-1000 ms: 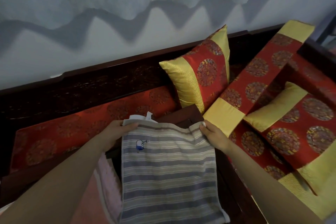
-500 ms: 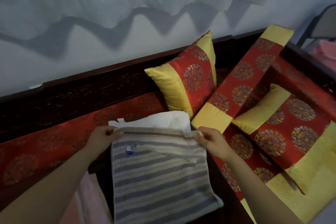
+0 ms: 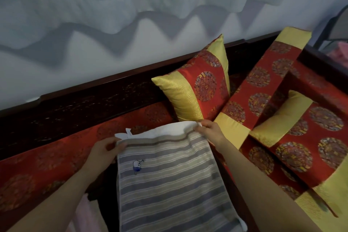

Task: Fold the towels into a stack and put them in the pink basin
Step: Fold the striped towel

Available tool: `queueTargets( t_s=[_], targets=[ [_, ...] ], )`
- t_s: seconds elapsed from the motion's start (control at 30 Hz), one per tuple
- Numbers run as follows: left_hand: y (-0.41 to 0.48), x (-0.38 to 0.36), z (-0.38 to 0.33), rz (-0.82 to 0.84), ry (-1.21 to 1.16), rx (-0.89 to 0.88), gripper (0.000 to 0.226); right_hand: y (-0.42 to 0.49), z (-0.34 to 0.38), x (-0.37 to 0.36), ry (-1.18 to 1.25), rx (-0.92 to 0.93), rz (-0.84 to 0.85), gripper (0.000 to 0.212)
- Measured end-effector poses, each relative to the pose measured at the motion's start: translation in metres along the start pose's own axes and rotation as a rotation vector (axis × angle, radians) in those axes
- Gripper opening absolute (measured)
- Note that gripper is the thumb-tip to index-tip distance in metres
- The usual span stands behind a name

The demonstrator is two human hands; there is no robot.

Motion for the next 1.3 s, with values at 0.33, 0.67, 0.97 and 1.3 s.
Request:
queueTargets(
  t_s=[0.33,0.67,0.97,1.3],
  targets=[
    [-0.009,0.008,0.002,0.014,-0.008,-0.085,0.012,0.034,0.017,-0.010,-0.666,0.182,0.076,0.011],
    [-0.017,0.058,-0.041,-0.243,-0.375,-0.027,0.010,-0.010,0.106,0.039,-0.597,0.521,-0.188,0.017],
    [-0.011,0.133,-0.171,-0.384,-0.582,-0.297,0.013,-0.070,0.236,0.081,-0.289,0.726,-0.321,0.006],
    [-0.092,0.116,-0.212,0.214,0.407,-0.569,0.012,-0.166,0.218,0.109,-0.924,0.606,0.146,0.004]
  ],
)
Point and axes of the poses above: each hand's wrist, its own y-axis towards the middle knuckle, its own x-axis out of the back of the hand, z = x × y, the point moved 6 cm from there along y, towards the middle knuckle, and after that the axes turned 4 degrees about -x, right-handed, at the moved point
